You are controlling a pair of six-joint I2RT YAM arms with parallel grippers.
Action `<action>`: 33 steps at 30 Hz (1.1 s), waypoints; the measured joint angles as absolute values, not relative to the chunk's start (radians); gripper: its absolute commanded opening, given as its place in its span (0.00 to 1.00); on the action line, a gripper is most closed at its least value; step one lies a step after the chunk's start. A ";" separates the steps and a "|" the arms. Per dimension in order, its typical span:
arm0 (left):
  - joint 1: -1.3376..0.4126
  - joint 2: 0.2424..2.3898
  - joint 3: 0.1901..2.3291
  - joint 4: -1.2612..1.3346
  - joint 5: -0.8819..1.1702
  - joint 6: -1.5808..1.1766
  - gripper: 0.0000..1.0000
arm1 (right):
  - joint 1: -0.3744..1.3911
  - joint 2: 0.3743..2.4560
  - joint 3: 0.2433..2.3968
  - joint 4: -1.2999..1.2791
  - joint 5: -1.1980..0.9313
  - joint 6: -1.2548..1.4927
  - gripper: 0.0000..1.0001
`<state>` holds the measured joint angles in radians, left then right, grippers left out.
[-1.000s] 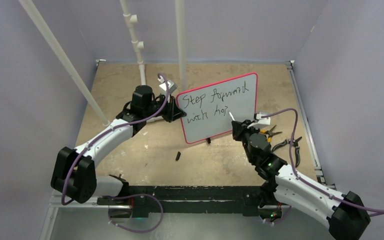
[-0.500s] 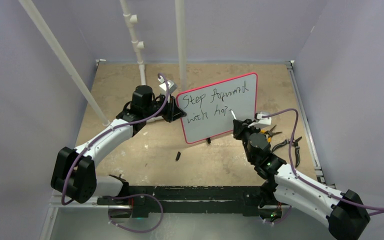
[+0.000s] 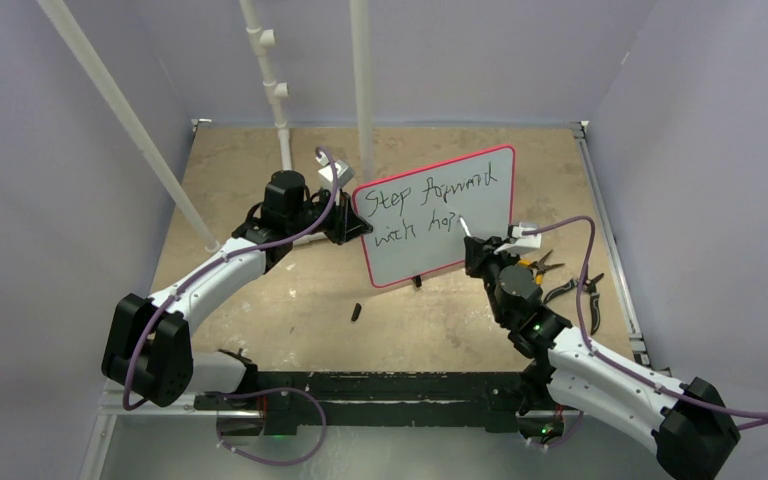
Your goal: Write a sentence on the whiteboard
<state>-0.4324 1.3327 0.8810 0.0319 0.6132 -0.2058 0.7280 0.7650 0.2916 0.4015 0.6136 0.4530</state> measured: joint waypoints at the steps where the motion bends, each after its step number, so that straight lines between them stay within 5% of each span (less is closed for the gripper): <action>1: -0.432 1.333 0.881 0.032 0.613 -0.206 0.00 | 0.728 0.765 0.292 0.402 0.611 0.454 0.00; 33: -0.432 1.333 0.881 0.032 0.612 -0.206 0.00 | 0.728 0.768 0.291 0.343 0.585 0.605 0.00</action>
<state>-0.4324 1.3327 0.8810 0.0322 0.6117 -0.2058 0.7280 0.7681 0.2913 0.3428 0.5854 0.6048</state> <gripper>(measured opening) 0.123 0.121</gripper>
